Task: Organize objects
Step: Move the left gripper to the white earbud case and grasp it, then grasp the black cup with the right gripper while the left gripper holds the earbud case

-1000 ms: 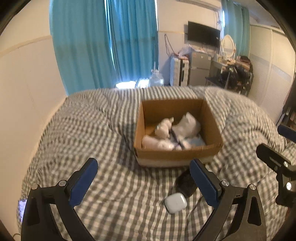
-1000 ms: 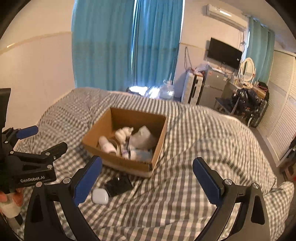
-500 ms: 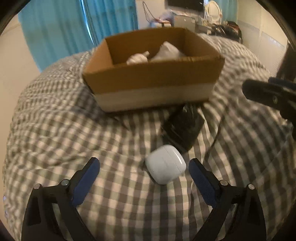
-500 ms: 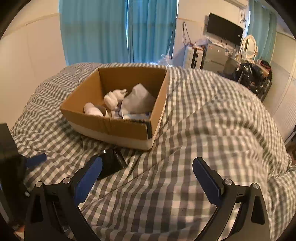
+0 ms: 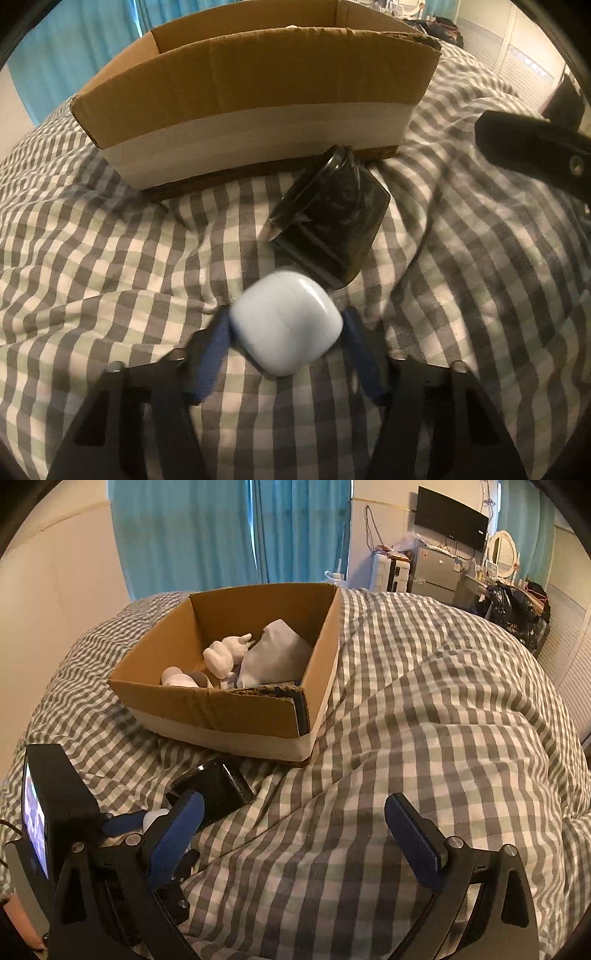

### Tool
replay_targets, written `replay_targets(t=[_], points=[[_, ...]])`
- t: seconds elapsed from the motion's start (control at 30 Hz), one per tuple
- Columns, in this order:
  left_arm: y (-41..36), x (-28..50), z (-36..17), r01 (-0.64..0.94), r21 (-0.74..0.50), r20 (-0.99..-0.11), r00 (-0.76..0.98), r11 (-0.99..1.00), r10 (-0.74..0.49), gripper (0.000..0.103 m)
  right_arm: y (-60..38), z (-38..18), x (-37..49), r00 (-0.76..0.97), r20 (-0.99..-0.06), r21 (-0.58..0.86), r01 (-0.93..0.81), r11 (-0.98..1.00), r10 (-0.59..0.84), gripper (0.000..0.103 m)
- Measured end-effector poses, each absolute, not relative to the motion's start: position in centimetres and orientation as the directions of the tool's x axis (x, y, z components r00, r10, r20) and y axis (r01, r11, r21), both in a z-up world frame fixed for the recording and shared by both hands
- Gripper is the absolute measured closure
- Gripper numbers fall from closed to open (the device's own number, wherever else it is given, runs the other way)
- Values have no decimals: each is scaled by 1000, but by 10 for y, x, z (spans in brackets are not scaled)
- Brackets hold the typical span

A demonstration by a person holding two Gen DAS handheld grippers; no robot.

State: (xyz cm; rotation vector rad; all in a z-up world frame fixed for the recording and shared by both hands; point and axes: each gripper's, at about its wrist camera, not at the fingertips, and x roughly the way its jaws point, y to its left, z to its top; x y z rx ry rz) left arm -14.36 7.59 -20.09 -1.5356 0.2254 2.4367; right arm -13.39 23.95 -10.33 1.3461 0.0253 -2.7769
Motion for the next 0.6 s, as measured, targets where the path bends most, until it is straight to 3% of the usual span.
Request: replay_targets(t=[0.33, 0.6], points=[[50, -123, -165, -209, -49, -880, -454, -977, 141, 44, 235, -102, -130, -625, -780, -12, 53, -998, -24, 4], [22, -123, -126, -139, 36, -845, -532, -990, 44, 44, 210, -102, -135, -589, -808, -49, 118, -992, -30, 4]])
